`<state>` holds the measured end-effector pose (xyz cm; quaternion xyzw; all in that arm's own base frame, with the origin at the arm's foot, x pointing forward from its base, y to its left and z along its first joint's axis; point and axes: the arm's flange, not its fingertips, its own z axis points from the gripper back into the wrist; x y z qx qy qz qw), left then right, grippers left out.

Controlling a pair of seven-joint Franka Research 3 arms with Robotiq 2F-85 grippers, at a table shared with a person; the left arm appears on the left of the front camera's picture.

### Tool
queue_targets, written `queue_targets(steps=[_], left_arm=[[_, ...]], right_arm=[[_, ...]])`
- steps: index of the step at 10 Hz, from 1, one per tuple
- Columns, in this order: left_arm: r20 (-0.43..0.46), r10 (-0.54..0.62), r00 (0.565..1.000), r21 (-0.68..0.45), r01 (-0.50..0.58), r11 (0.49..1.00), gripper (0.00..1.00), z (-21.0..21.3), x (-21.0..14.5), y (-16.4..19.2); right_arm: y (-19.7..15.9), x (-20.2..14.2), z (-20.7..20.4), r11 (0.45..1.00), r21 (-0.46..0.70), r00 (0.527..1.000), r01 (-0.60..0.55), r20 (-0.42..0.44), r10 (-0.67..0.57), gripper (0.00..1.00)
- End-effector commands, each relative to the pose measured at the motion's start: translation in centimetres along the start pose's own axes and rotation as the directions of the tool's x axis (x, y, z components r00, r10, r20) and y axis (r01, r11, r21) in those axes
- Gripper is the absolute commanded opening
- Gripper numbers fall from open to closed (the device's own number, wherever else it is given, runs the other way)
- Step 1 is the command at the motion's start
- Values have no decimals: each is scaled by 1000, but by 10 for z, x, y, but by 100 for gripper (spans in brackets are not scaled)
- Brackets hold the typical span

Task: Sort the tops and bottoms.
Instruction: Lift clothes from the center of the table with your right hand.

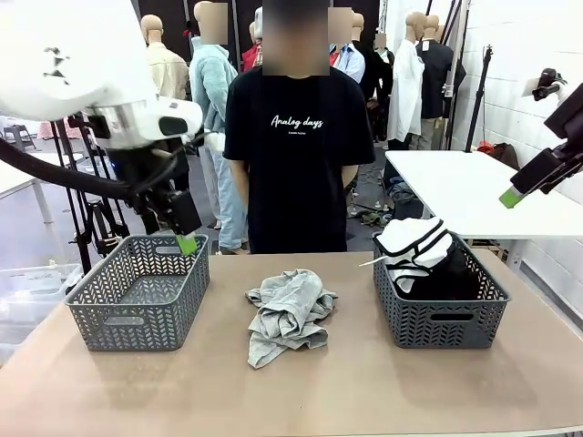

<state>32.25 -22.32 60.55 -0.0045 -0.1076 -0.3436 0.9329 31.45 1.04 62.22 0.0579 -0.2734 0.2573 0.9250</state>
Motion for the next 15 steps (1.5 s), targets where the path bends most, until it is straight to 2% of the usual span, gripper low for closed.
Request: queue_targets(steps=[1, 2, 3, 6, 7, 8, 11, 14, 15], left_arm=[[189, -89, 978, -24, 95, 995, 100, 15, -10, -2], [277, -84, 957, -53, 102, 993, 100, 19, -12, 1], [298, -90, 950, -82, 120, 989, 100, 21, -17, 2], [247, -74, 966, -62, 92, 994, 100, 17, -26, -1], [233, -12, 972, -49, 24, 999, 100, 13, -31, -1], [257, -72, 964, -48, 87, 995, 100, 26, -17, -2], [257, -72, 964, -48, 87, 995, 100, 26, -17, -2], [257, -63, 964, -47, 77, 996, 100, 26, -19, -3], [223, -77, 972, -52, 91, 994, 100, 20, -19, -3]], right_arm=[[-1, 1, -1, 1000, -14, 1000, -6, -8, 6, 100], [-1, 1, -1, 1000, -14, 1000, -6, -8, 6, 100], [-1, 1, -1, 1000, -14, 1000, -6, -8, 6, 100], [-1, 1, -1, 1000, -14, 1000, -6, -8, 6, 100], [-1, 1, -1, 1000, -14, 1000, -6, -8, 6, 100], [-1, 1, -1, 1000, -14, 1000, -6, -8, 6, 100], [0, 0, 0, 1000, 0, 1000, 0, 0, 0, 100], [14, -12, -32, 987, 149, 999, -53, 13, 51, 100], [19, -13, -40, 978, 190, 996, -87, 23, 85, 100]])
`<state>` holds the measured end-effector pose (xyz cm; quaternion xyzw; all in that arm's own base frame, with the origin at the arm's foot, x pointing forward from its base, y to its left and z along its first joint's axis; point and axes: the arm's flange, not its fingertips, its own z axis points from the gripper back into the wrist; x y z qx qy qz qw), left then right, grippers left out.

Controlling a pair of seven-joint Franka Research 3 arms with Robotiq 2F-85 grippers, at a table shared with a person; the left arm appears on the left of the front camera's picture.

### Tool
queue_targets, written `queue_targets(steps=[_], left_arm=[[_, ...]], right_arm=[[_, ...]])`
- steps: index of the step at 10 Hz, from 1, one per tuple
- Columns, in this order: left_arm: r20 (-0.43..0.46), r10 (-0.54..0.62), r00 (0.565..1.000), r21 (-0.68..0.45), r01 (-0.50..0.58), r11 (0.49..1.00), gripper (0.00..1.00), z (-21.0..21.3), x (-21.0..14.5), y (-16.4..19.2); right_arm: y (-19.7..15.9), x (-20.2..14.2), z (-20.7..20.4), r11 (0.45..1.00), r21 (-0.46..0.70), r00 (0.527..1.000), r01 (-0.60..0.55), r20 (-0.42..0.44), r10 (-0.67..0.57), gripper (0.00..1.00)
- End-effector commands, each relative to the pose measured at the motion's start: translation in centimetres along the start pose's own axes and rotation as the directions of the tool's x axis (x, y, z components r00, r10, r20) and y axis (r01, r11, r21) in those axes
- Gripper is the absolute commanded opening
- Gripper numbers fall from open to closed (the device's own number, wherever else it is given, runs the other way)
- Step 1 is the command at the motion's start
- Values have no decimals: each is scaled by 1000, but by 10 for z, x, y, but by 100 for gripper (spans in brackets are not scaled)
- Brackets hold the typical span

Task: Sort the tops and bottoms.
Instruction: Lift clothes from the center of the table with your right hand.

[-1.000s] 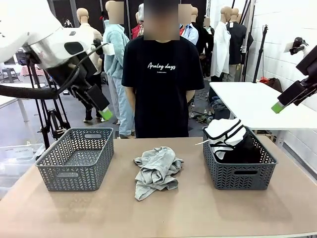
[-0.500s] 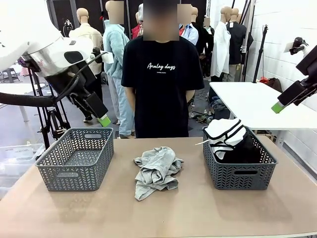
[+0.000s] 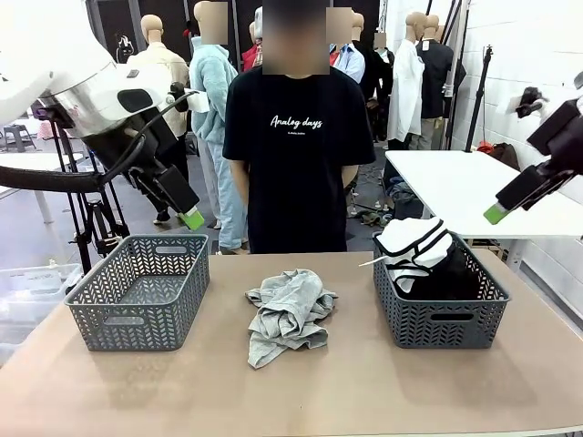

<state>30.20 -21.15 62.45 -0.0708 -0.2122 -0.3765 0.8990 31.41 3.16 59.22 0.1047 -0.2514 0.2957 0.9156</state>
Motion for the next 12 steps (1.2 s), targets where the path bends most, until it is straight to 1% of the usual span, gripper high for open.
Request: queue_targets(steps=[1, 4, 8, 9, 10, 11, 12], left_arm=[[-13, -29, 999, 19, 29, 999, 100, -9, -4, 6], [-18, -60, 998, -12, 60, 998, 100, -21, -13, 14], [-32, -74, 997, -43, 72, 996, 100, -23, -18, 17], [-36, -60, 998, -47, 59, 997, 100, -23, -18, 18], [-49, -45, 998, -50, 42, 998, 100, -22, -18, 18], [-40, -43, 998, -19, 42, 999, 100, -22, -13, 15], [-40, -43, 998, -19, 42, 999, 100, -22, -13, 15]], right_arm=[[1, -3, -19, 992, 98, 996, -76, 45, 72, 100], [5, 1, -27, 988, 118, 994, -101, 44, 97, 100], [5, 2, -28, 988, 113, 993, -110, 48, 105, 100], [6, 4, -27, 989, 105, 993, -107, 53, 102, 100], [5, 7, -28, 990, 102, 995, -97, 27, 94, 100], [9, 1, -22, 990, 99, 995, -97, 27, 95, 100], [9, 1, -22, 990, 99, 995, -97, 27, 95, 100]])
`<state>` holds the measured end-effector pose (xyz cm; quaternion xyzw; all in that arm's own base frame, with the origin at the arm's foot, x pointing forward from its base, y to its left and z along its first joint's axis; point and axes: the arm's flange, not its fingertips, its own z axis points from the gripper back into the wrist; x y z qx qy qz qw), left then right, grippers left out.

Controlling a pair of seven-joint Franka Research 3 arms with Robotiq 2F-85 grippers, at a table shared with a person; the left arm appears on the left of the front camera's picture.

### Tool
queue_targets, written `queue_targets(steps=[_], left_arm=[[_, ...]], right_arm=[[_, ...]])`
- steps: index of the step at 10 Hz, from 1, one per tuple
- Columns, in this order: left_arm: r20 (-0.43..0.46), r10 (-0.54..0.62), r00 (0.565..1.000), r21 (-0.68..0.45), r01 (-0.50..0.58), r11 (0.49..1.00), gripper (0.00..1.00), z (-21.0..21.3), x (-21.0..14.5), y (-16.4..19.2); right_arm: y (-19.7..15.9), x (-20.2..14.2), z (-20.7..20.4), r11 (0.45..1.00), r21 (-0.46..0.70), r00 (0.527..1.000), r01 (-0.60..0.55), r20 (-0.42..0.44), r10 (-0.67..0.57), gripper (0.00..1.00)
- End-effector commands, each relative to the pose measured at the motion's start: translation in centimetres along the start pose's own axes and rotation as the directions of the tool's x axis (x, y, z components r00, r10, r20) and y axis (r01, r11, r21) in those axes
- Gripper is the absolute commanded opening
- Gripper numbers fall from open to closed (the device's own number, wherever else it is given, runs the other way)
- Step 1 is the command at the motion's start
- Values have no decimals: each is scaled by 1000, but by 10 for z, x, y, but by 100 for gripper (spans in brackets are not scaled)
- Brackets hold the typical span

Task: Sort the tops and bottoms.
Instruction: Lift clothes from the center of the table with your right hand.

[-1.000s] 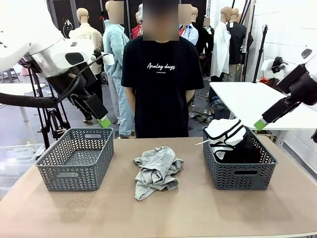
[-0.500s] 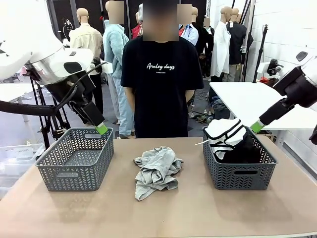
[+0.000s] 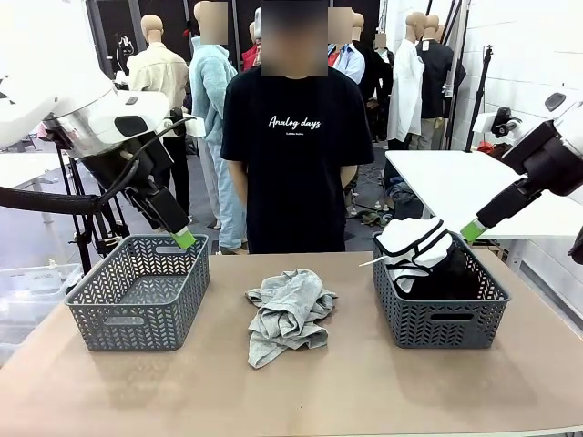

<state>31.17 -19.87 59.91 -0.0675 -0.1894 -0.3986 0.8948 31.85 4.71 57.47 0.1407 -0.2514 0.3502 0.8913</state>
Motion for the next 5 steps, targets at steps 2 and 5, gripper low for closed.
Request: queue_targets(steps=[2, 5], left_arm=[[4, -1, 1000, 3, 1, 1000, 100, 0, 0, 0], [4, -1, 1000, 3, 1, 1000, 100, 0, 0, 0]], right_arm=[[0, -1, 0, 1000, 2, 1000, 0, 0, 0, 100], [0, -1, 0, 1000, 2, 1000, 0, 0, 0, 100]])
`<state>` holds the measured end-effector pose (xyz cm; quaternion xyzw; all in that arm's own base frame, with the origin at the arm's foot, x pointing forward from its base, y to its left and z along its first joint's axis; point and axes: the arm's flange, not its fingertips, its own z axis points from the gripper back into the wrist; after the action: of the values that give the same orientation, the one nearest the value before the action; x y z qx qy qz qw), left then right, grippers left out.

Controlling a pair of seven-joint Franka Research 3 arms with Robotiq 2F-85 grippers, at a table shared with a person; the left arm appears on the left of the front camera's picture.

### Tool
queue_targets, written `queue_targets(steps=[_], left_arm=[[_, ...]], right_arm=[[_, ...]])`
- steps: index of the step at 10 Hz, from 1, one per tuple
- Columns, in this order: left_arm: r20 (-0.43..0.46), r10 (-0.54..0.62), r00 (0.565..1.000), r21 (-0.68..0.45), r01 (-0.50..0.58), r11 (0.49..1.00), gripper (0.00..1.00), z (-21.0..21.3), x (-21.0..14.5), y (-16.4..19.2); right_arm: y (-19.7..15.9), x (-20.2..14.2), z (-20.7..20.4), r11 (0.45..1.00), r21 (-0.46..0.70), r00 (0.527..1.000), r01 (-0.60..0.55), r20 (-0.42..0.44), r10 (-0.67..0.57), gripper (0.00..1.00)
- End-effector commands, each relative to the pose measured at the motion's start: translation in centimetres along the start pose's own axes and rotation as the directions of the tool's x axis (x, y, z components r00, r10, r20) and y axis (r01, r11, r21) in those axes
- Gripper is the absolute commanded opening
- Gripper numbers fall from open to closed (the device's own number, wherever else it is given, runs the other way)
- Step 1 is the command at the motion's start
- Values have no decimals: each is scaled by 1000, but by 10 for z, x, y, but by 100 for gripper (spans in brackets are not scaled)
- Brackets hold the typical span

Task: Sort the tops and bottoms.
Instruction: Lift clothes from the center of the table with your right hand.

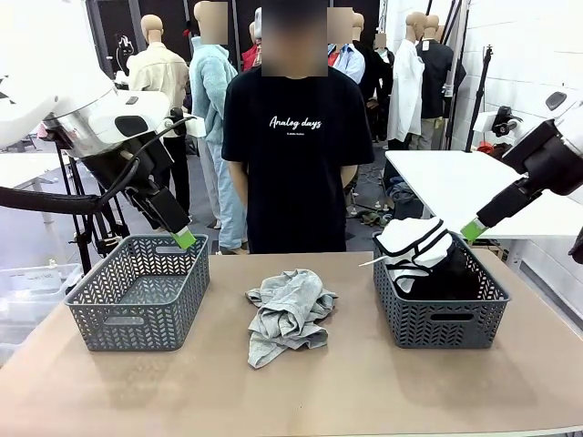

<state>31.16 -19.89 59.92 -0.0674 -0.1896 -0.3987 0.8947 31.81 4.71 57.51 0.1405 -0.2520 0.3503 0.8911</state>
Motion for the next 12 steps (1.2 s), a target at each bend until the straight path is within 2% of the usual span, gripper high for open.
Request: queue_targets(steps=[1, 12], left_arm=[[4, -1, 1000, 3, 1, 1000, 100, 0, 0, 0], [4, -1, 1000, 3, 1, 1000, 100, 0, 0, 0]], right_arm=[[0, -1, -1, 1000, 2, 1000, 0, -1, 0, 100], [0, -1, -1, 1000, 2, 1000, 0, -1, 0, 100]])
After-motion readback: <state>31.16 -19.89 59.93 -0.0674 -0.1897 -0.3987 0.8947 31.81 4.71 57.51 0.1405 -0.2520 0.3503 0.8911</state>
